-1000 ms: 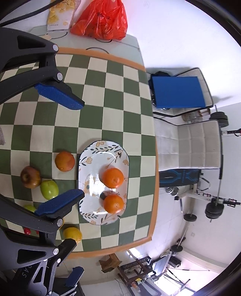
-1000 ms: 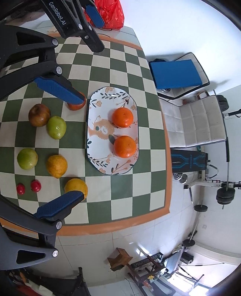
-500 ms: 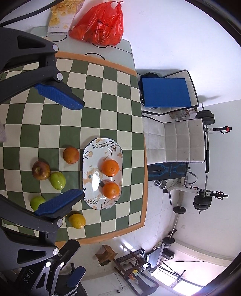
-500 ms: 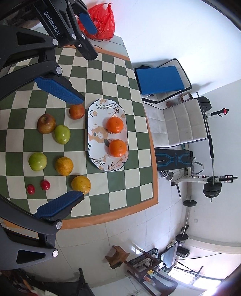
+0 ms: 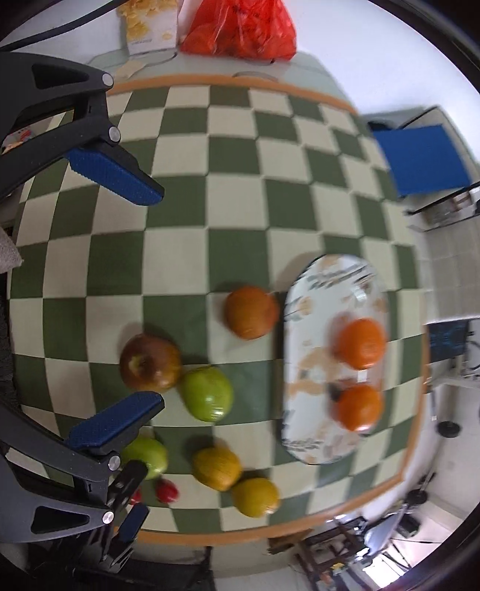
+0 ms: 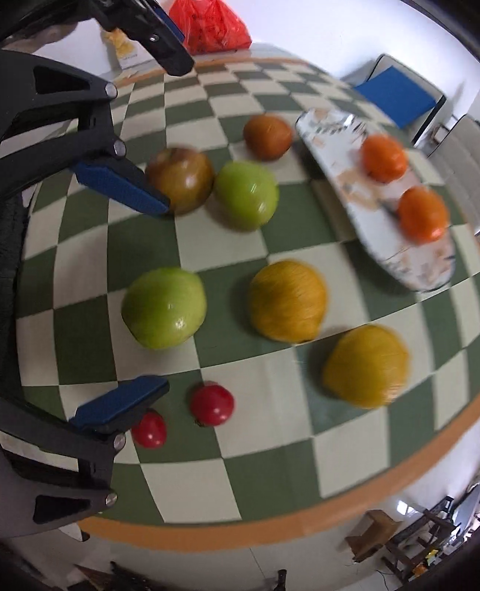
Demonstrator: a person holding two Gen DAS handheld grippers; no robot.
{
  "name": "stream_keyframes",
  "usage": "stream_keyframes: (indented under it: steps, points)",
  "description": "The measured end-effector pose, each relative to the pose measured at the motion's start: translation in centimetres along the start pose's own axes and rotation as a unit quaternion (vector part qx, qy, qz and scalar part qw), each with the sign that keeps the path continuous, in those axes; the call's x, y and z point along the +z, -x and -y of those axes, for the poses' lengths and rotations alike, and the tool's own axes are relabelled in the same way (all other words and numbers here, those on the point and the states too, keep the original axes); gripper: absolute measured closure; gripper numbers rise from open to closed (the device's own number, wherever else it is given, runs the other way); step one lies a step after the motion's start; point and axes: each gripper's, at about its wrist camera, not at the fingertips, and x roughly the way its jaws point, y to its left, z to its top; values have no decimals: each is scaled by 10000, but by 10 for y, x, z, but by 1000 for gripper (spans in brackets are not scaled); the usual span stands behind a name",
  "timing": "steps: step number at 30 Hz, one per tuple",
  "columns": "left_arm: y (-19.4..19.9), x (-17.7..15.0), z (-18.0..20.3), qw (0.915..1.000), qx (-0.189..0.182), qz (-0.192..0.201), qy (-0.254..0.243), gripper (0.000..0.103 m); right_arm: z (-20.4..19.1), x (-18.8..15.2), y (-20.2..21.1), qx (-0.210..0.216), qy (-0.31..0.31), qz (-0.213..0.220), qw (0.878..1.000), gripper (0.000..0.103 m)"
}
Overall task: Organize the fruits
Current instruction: 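Grasp the red-brown apple with the left tool while the right tool grasps a green apple, then place the red-brown apple and green apple on the plate with both tools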
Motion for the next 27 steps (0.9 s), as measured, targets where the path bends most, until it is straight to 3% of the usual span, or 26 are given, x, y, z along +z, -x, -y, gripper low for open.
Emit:
stream_keyframes:
  steps: [4,8,12,13,14,15,17,21,27]
  points:
    - [-37,-7,16,9987,-5,-461,-211,0,13,-4,-38,143,-59,-220,9996,41]
    - [-64,-5,28,9963,-183,-784,-291,0,17,-16,-40,131,95,-170,9997,41]
    - [-93,-2,37,9894,-734,-1255,-73,2,27,-22,-37,194,88,-253,9995,41]
    - [-98,-2,39,9887,-792,-1275,-49,5,28,-23,-37,189,105,-257,9994,41]
    - [-102,-3,41,9884,-800,-1285,-78,19,29,-24,-37,192,118,-269,9994,41]
    - [-106,-4,44,9885,-765,-1299,-126,40,30,-25,-37,183,111,-284,9994,41]
    - [-106,-8,45,9882,-828,-1283,-109,43,29,-25,-37,150,163,-307,9993,41]
    - [-97,-26,37,9926,-459,-1103,-219,43,25,-21,-39,270,201,-400,9986,41]
    - [-104,-59,12,9909,-403,-1277,135,43,22,-12,-39,254,299,-520,9979,41]
